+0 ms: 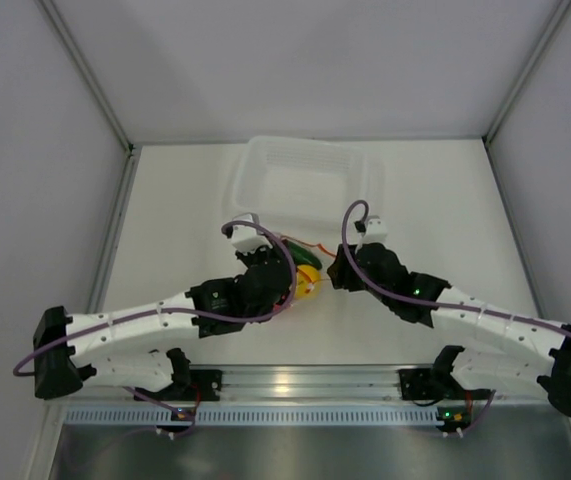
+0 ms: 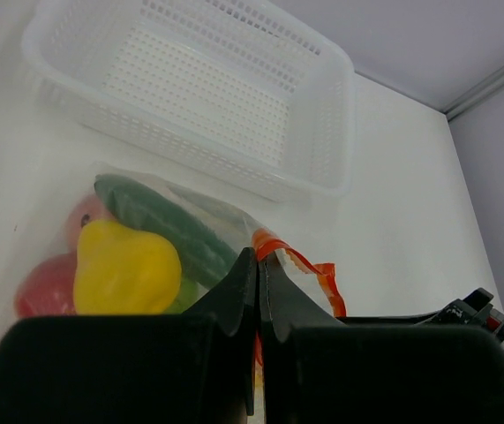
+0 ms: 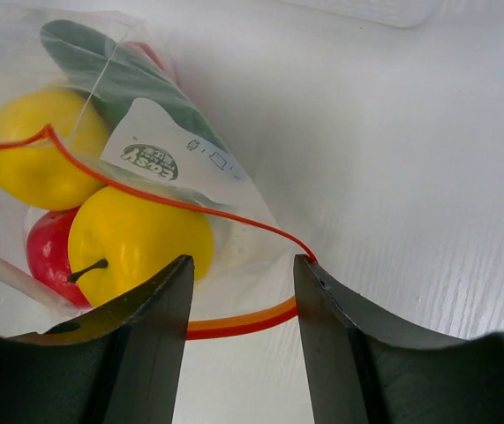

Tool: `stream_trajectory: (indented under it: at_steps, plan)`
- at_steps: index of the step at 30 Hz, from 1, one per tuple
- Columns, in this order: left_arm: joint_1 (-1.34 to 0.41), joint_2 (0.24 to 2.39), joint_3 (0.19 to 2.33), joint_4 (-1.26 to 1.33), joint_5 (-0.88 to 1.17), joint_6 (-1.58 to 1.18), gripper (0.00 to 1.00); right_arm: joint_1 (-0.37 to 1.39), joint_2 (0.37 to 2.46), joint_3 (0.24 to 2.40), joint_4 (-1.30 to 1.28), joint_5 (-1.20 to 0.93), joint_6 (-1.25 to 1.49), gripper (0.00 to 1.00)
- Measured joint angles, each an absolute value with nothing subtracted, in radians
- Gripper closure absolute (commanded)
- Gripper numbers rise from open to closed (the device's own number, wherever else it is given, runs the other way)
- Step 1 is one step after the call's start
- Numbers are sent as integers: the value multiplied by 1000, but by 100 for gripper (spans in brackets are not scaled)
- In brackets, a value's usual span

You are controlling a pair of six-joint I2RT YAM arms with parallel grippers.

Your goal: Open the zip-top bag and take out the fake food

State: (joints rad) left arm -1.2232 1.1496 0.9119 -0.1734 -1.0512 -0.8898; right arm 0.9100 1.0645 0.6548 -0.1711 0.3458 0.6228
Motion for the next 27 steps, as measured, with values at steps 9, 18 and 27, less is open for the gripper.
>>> stream_trajectory:
  at_steps: [9, 18, 27]
  plan:
    - [-1223, 1075, 872, -174, -1047, -889, 100, 781, 1079, 654, -154, 248, 572, 49]
    - [-1223, 1111, 872, -173, -1027, -901, 100, 777, 1108, 648, -134, 109, 521, 92]
    - [-1230, 1073, 819, -175, -999, -900, 100, 652, 1088, 641, -150, 139, 500, 94]
